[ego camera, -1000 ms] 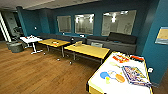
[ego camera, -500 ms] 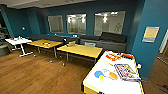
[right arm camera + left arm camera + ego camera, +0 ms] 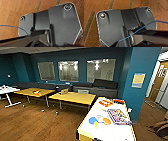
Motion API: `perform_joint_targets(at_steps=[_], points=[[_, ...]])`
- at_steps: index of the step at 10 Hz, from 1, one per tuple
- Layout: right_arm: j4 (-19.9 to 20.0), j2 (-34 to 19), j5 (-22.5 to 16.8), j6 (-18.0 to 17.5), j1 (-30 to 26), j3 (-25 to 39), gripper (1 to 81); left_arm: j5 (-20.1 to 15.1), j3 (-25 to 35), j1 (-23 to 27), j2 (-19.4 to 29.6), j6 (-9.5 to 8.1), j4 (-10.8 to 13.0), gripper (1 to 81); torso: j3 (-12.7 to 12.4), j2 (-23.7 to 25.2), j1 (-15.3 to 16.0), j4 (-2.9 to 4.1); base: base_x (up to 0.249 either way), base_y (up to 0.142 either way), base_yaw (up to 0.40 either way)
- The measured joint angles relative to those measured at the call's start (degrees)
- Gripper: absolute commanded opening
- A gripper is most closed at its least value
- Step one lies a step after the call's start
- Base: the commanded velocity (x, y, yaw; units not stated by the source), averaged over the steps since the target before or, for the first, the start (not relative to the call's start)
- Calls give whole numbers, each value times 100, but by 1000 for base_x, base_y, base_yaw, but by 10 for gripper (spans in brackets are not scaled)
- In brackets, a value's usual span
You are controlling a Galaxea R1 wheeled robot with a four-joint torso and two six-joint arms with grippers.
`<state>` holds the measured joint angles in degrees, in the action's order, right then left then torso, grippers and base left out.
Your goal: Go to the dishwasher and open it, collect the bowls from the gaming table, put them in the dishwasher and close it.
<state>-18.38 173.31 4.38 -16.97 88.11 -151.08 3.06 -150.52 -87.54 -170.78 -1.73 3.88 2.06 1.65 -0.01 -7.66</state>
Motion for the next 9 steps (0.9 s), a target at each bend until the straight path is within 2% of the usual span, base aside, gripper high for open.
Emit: perform_joint_targets(at_steps=[9], points=[[-2,0,2,0,-5,0,811,-4,0,0,0,0,0,811,0,0,-2,0,0,0,-224]])
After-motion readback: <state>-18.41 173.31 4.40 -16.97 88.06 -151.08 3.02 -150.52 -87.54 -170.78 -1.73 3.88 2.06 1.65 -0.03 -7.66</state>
